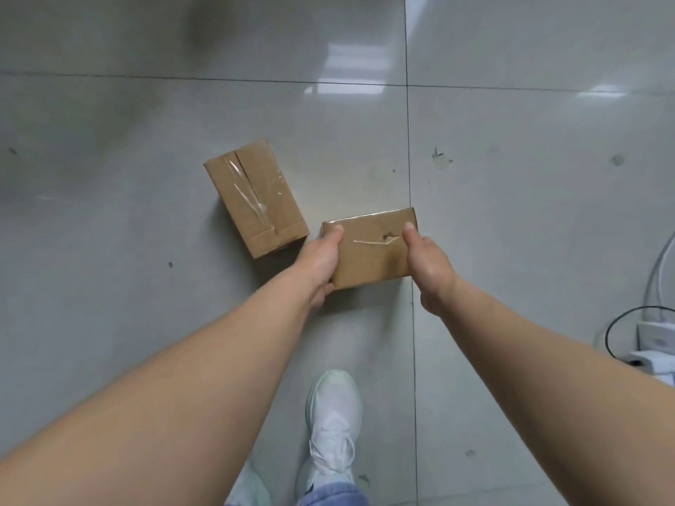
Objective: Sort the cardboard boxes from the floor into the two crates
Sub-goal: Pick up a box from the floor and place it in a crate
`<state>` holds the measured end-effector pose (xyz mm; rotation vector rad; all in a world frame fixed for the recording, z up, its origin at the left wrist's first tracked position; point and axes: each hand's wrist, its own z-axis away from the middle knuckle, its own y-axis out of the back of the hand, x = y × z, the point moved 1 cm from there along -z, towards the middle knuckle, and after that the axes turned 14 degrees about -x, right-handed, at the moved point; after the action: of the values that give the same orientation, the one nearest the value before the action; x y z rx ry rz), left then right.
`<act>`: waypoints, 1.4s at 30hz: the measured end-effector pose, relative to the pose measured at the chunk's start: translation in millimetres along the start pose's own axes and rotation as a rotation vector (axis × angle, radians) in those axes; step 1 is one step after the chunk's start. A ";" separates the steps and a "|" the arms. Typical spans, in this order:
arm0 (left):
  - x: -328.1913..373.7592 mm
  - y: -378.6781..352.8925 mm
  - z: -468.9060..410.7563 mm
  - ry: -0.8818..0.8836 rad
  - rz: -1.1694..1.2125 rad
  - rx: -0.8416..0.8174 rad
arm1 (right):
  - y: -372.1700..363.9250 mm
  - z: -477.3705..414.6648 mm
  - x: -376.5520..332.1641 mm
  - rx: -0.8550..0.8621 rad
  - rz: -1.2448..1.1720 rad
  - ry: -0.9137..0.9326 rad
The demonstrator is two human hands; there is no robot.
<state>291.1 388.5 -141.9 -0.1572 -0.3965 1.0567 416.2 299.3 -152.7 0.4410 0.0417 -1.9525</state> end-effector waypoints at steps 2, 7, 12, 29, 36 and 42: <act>2.0 -1.5 4.2 -0.007 0.035 -0.001 | 1.3 8.5 -1.6 0.031 -0.037 -0.016; 37.9 -15.4 68.4 -0.122 0.054 -0.014 | 14.8 76.8 -32.4 0.123 -0.119 0.051; 106.0 -30.9 182.3 -0.306 0.067 0.124 | 22.1 178.3 -103.8 0.178 -0.224 0.212; 172.4 26.4 640.5 -0.723 0.264 0.276 | -81.2 584.4 -285.6 -0.237 -0.065 0.601; 111.2 46.9 761.6 -0.888 0.437 0.460 | -139.4 687.8 -280.1 -0.495 0.133 0.690; 36.1 44.3 823.6 -1.004 0.634 0.625 | -174.2 746.6 -255.5 -0.652 0.352 0.744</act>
<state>-51.1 390.1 609.4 0.8984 -0.9208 1.8032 136.7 425.8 594.9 0.6509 0.9767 -1.2437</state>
